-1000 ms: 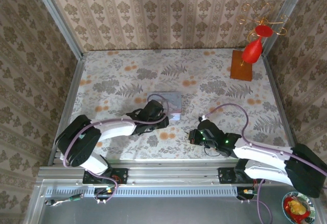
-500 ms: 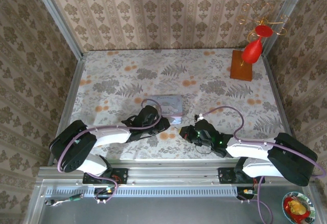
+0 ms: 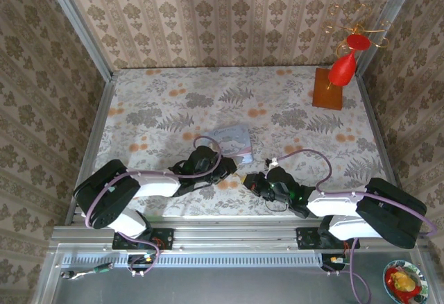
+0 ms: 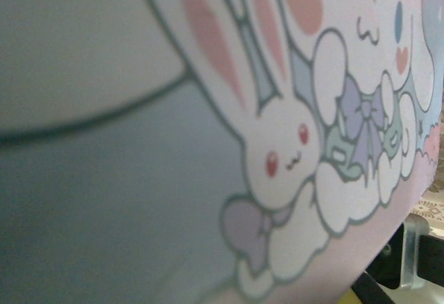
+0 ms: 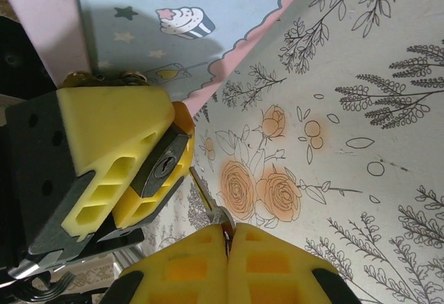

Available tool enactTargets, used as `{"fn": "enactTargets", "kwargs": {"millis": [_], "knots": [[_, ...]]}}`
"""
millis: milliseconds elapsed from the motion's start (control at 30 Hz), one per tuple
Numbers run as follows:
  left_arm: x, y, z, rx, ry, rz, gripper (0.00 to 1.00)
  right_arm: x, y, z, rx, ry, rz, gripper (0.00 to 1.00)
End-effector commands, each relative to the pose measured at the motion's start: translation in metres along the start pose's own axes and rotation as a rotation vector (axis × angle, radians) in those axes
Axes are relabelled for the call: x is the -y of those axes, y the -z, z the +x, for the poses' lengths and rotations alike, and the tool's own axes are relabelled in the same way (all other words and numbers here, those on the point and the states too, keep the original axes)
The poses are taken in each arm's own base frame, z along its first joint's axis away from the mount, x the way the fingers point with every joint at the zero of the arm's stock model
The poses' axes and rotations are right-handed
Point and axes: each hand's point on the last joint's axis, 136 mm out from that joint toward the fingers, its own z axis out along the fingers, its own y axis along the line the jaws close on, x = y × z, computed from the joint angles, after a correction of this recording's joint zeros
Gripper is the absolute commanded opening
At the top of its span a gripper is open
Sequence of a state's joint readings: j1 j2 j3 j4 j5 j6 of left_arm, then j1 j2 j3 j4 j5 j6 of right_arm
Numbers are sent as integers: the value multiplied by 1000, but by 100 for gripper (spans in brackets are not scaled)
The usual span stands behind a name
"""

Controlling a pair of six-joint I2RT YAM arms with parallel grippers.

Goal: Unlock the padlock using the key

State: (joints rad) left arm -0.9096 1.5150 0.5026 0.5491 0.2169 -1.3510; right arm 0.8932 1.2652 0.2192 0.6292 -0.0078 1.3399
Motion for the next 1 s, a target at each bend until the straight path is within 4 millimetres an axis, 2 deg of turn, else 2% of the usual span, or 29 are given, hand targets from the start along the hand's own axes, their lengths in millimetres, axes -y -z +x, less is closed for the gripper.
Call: {"fn": "enactTargets", "kwargs": {"millis": [0, 267, 467, 600, 967], "knots": [[17, -3, 4, -28, 32, 65, 4, -7, 4, -2, 13, -21, -40, 0], [14, -3, 4, -21, 38, 63, 4, -8, 15, -11, 15, -43, -60, 0], [30, -5, 6, -35, 52, 127, 4, -16, 18, -12, -3, -51, -82, 0], [32, -5, 7, -40, 53, 127, 4, -18, 18, -13, -8, -57, -101, 0], [33, -8, 6, -36, 77, 147, 3, -8, 20, -16, -12, -75, -86, 0]]}}
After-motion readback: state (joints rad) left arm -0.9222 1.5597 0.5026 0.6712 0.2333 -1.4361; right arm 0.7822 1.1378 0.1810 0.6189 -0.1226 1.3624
